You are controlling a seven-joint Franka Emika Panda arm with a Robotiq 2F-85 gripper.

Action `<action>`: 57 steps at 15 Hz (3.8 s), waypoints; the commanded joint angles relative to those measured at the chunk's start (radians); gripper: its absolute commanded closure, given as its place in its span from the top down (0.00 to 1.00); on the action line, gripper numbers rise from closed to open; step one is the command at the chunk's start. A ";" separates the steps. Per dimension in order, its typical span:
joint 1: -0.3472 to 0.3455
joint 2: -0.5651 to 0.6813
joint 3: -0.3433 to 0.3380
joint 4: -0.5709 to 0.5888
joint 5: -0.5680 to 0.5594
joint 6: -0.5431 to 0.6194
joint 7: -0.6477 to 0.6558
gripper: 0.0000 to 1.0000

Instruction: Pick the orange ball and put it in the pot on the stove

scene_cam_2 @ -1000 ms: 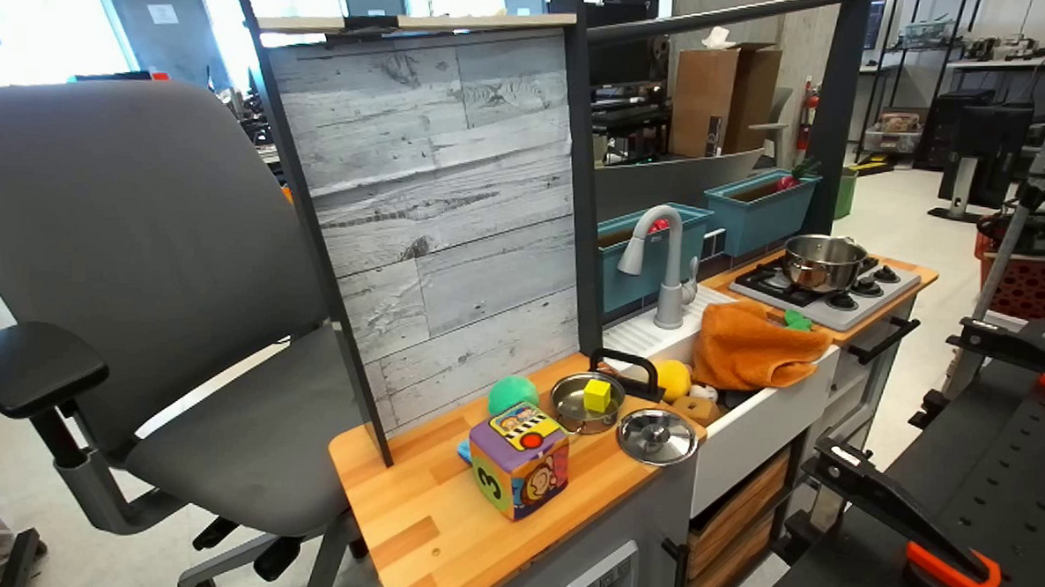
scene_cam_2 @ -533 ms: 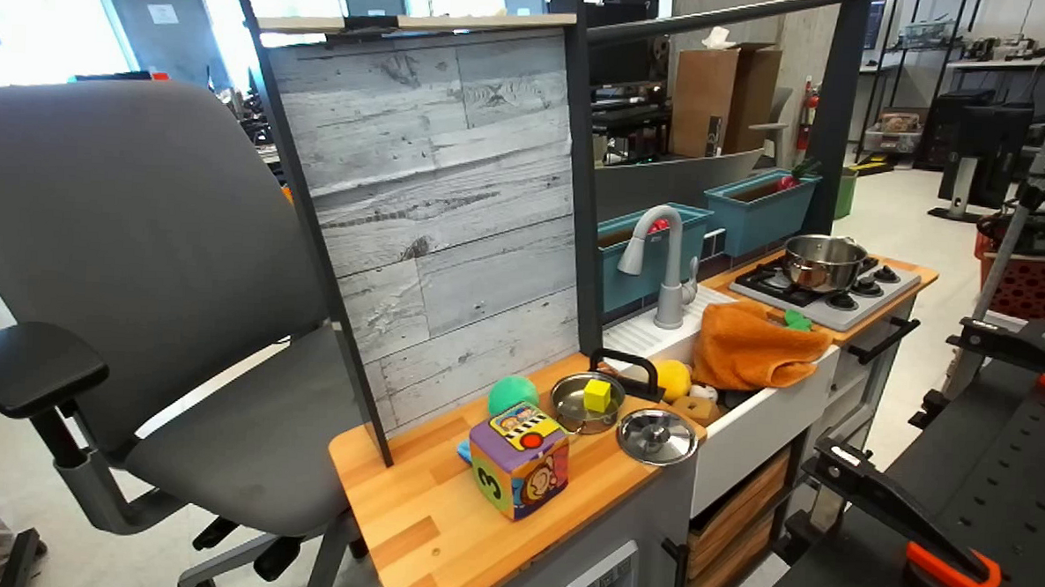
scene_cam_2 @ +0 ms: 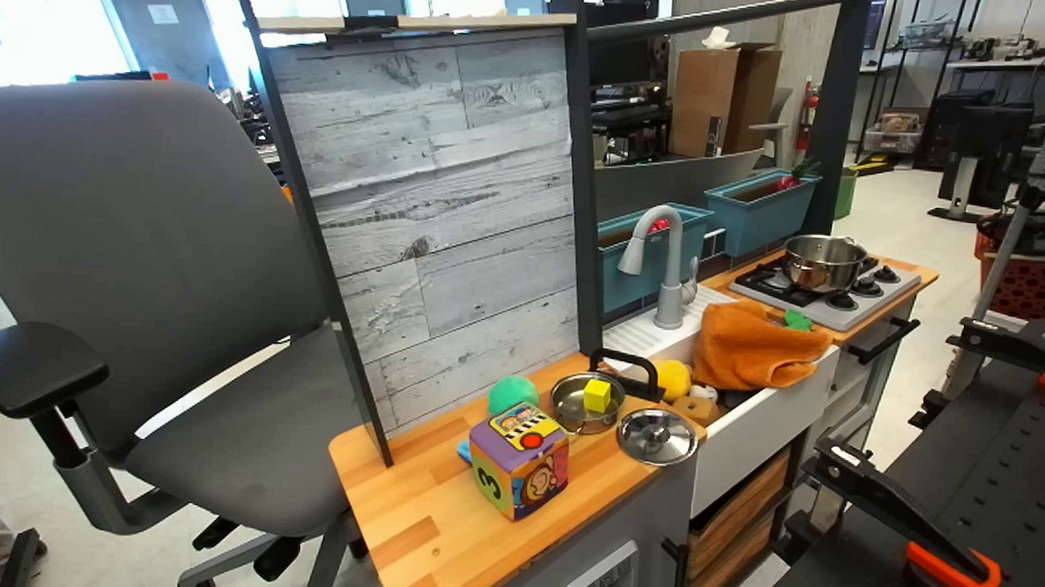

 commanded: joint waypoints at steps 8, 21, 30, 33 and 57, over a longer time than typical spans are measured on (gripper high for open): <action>0.013 0.331 0.005 0.142 -0.004 0.297 0.052 1.00; 0.035 0.899 -0.029 0.293 0.009 0.796 0.016 1.00; -0.019 1.271 0.015 0.544 0.165 0.846 -0.022 1.00; -0.026 1.366 0.054 0.632 0.200 0.885 -0.026 1.00; 0.118 1.901 -0.033 1.250 0.172 0.571 0.101 0.75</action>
